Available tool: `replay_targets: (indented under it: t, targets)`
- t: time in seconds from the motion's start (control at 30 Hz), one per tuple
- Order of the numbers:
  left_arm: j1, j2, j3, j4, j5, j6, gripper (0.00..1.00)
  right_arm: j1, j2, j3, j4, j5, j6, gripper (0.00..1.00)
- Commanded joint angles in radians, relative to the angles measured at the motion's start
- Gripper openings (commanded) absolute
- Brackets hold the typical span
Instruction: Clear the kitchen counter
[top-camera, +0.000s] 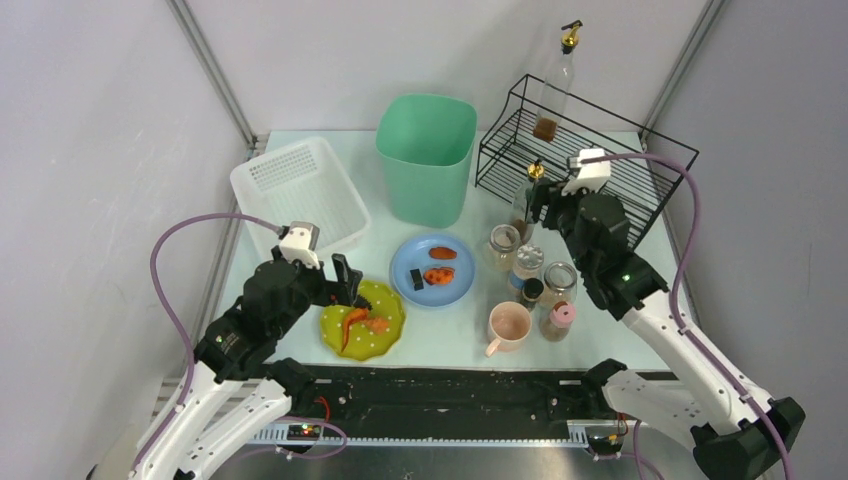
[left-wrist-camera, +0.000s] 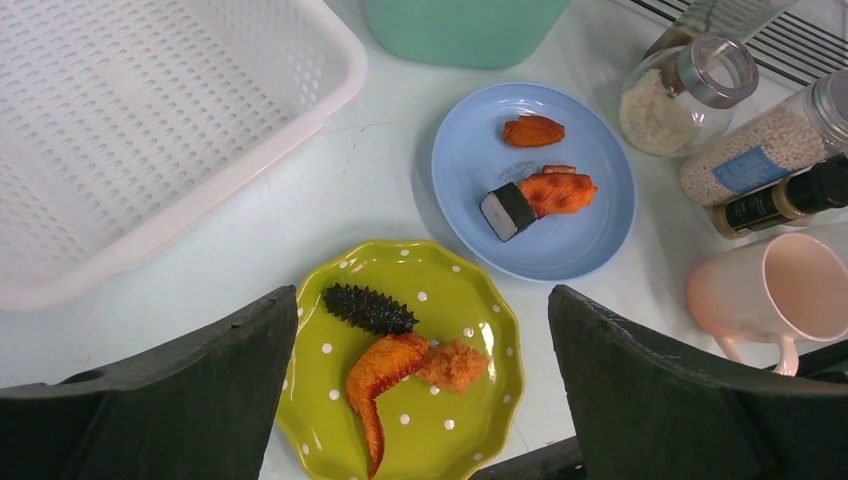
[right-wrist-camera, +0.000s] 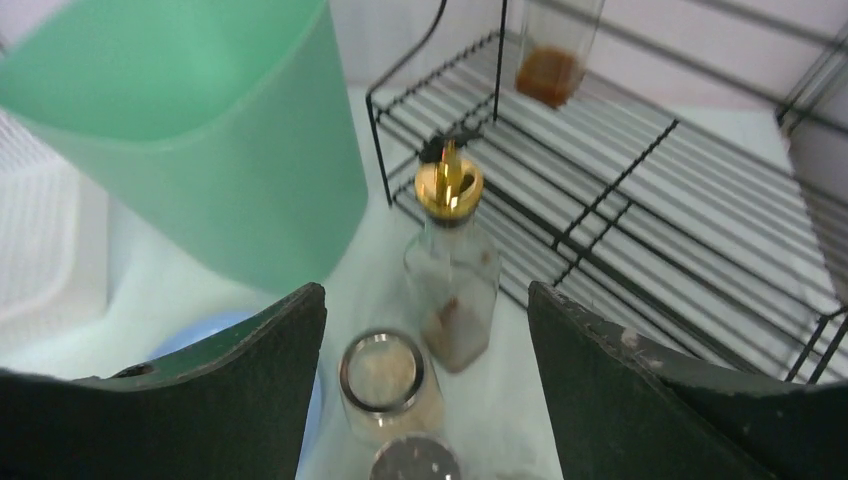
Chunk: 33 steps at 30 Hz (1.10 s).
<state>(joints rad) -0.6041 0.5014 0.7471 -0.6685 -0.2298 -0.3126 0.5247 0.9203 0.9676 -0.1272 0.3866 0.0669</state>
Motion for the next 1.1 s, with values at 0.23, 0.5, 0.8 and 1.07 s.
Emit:
replay_targets:
  t: [0.23, 0.5, 0.8, 1.07]
  targets:
    - [0.0, -0.009, 0.006, 0.01, 0.01, 0.023, 0.98, -0.008, 0.082, -0.09, 0.075, 0.013, 0.051, 0.78]
    - [0.0, -0.007, 0.007, 0.01, 0.008, 0.021, 0.98, -0.106, 0.19, -0.09, 0.212, -0.073, 0.109, 0.73]
    - [0.0, -0.006, 0.008, 0.01, 0.006, 0.023, 0.98, -0.153, 0.274, -0.091, 0.345, -0.134, 0.091, 0.7]
    - [0.0, -0.004, 0.007, 0.009, 0.004, 0.022, 0.98, -0.156, 0.339, -0.09, 0.406, -0.145, 0.063, 0.67]
